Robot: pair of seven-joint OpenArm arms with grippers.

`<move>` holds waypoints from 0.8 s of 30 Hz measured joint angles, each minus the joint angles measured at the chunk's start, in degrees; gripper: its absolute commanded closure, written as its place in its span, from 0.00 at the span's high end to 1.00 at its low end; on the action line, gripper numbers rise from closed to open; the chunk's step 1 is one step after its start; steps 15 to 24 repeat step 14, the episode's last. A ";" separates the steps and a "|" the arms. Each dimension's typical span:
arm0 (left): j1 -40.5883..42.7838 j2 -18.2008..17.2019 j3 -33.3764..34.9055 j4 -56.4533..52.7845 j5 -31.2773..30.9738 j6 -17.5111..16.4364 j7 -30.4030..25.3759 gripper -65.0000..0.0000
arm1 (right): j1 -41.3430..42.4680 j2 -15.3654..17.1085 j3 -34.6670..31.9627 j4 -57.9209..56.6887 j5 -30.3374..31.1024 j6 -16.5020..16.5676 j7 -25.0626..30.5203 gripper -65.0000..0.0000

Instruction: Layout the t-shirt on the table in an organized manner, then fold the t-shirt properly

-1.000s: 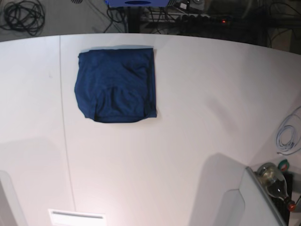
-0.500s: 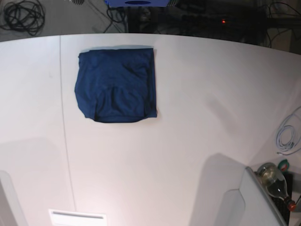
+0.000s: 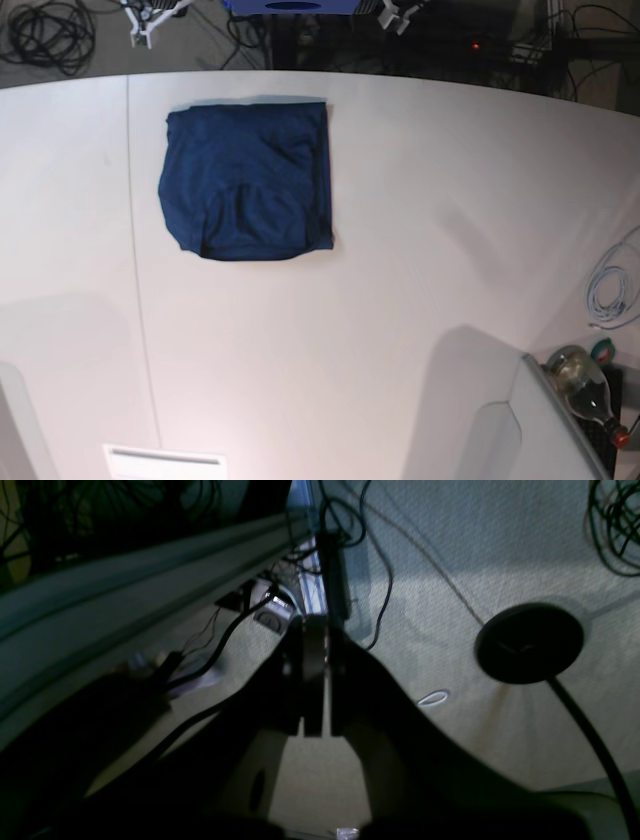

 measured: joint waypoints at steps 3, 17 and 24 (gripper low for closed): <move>-1.29 -0.26 0.00 -0.66 6.19 0.55 -0.85 0.00 | 0.15 -0.50 0.00 0.09 0.00 0.00 -0.11 0.02; -2.01 0.33 -0.28 -0.70 18.43 0.22 -0.28 0.00 | 4.33 -0.59 0.00 0.42 -0.02 0.00 0.17 0.02; -2.01 0.33 -0.28 -0.70 18.43 0.22 -0.28 0.00 | 4.33 -0.59 0.00 0.42 -0.02 0.00 0.17 0.02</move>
